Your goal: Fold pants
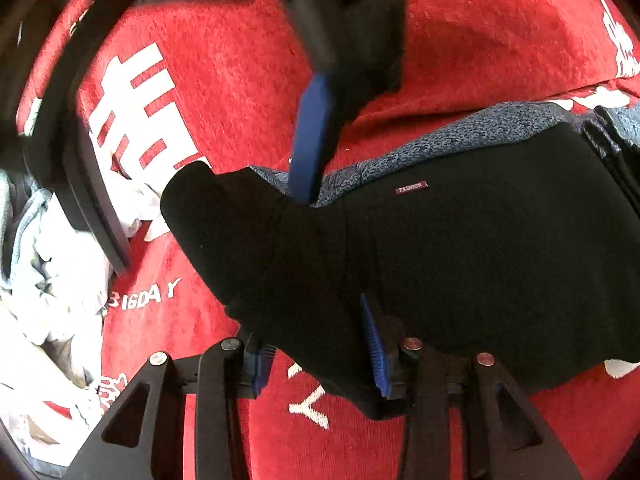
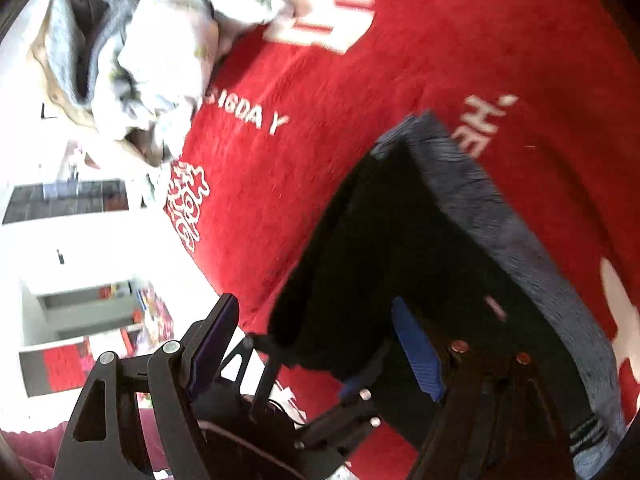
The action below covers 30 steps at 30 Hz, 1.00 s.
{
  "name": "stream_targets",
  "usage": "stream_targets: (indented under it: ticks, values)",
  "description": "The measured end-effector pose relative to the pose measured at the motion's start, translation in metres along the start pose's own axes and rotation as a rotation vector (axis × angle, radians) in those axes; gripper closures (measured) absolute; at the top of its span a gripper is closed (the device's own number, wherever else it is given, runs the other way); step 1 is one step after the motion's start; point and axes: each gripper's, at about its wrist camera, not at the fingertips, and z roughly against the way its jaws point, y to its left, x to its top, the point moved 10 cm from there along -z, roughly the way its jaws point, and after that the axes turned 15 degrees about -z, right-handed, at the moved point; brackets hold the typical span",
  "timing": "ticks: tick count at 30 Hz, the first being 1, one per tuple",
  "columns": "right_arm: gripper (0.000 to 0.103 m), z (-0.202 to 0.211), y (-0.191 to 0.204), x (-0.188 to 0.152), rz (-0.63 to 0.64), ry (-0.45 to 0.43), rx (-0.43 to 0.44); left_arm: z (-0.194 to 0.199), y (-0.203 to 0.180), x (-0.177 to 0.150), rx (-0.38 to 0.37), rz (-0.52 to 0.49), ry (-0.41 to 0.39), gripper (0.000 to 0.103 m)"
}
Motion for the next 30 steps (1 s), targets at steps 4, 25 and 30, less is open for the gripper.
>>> stream_targets:
  ticks: [4,25,30]
  values:
    - [0.044,-0.024,-0.009,0.003,-0.047,0.072,-0.025,0.005,-0.004,0.000,-0.010,0.005,-0.001,0.062]
    - [0.082,0.178,-0.103,-0.115,-0.135,-0.386,0.445,0.174,-0.068,0.140,-0.110,-0.034,-0.321,0.062]
    - [0.081,0.223,-0.172,-0.166,-0.211,-0.504,0.473,0.210,-0.132,0.182,-0.201,-0.115,-0.394,0.062]
